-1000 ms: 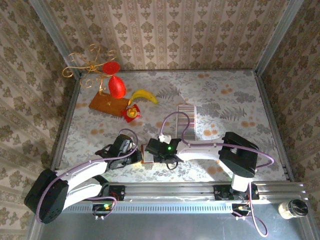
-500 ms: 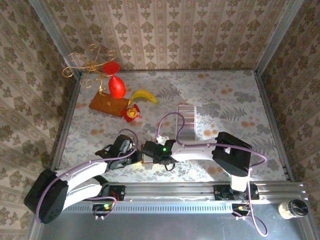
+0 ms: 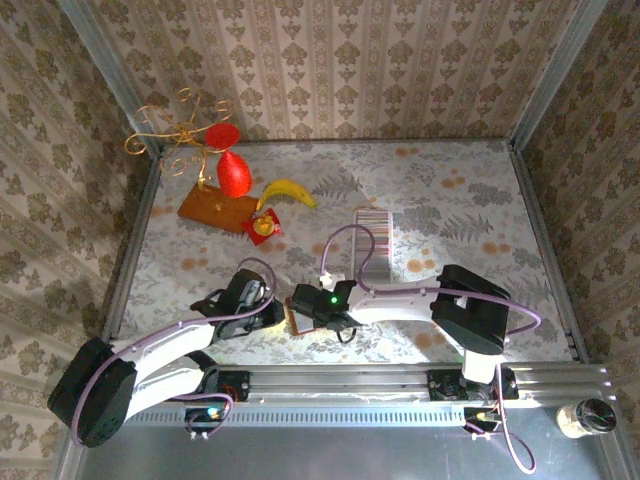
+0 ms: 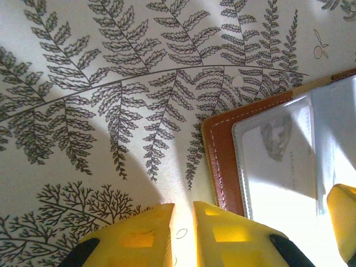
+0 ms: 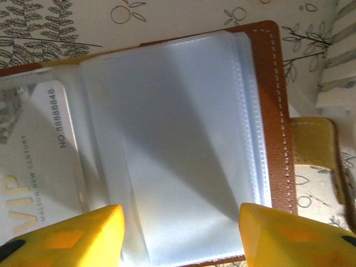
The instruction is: Put the credit cards into the card holder
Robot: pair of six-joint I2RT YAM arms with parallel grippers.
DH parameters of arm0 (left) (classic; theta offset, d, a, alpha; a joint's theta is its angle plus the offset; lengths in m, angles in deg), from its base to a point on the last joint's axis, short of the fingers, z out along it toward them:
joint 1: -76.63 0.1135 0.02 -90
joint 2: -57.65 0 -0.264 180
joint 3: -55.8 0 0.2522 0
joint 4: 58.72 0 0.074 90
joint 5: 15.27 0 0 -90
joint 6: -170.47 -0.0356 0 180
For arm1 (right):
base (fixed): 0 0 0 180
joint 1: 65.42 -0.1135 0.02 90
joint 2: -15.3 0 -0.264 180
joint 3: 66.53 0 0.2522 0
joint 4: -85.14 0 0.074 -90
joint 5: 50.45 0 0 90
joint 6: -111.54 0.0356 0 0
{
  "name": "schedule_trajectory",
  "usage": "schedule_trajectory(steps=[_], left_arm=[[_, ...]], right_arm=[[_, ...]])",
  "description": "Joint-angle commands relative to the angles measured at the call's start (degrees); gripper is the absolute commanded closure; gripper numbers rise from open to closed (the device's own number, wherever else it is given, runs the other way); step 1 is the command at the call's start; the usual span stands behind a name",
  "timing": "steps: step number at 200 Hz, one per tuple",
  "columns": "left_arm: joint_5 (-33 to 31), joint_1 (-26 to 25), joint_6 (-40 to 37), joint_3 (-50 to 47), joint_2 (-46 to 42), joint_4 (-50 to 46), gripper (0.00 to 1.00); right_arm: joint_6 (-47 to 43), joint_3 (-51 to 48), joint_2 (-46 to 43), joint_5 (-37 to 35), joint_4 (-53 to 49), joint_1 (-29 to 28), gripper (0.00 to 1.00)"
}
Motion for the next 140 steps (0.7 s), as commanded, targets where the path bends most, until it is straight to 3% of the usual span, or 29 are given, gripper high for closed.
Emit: schedule_trajectory(steps=[1,37,140], left_arm=[[1.32,-0.96,0.7,-1.16,0.78,-4.06,0.83],[2.11,-1.04,1.12,-0.24,0.48,-4.03,0.8],[2.74,-2.04,2.41,0.29,-0.93,-3.9,0.77]], right_arm=[[1.49,-2.09,-3.73,-2.91,2.75,-0.39,0.41],[1.81,-3.89,-5.16,-3.69,3.18,-0.35,0.41],[3.81,-3.29,1.5,-1.83,-2.71,-0.34,0.45]])
